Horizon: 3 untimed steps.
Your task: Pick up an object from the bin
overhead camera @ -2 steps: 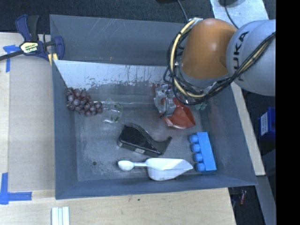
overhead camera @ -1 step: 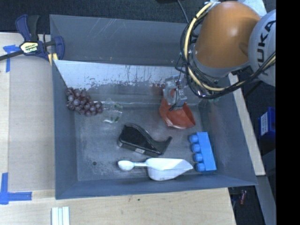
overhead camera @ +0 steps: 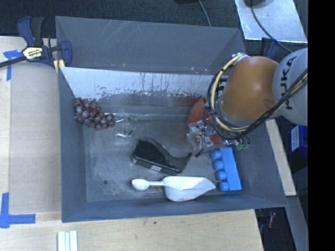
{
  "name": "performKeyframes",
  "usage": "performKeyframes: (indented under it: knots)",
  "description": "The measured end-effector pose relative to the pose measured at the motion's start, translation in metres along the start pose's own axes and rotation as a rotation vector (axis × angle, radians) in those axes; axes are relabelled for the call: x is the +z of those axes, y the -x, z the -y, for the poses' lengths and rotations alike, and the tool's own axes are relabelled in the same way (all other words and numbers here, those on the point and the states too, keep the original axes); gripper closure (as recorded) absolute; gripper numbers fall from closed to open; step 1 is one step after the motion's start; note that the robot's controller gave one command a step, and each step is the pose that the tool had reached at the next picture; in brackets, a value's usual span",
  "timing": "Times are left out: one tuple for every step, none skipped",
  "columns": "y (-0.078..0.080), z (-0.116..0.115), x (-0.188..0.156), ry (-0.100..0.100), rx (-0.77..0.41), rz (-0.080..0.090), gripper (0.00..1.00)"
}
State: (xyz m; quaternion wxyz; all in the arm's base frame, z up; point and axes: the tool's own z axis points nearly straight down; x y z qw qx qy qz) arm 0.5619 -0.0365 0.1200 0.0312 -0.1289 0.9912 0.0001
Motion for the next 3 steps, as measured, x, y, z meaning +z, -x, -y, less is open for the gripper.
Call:
performKeyframes:
  knots:
    - [0.064,-0.027,-0.065,-0.002,0.269,0.025,1.00]
    - [0.066,-0.029,-0.088,0.000,0.214,0.033,1.00]
    - [0.054,-0.016,-0.104,-0.006,0.104,0.015,1.00]
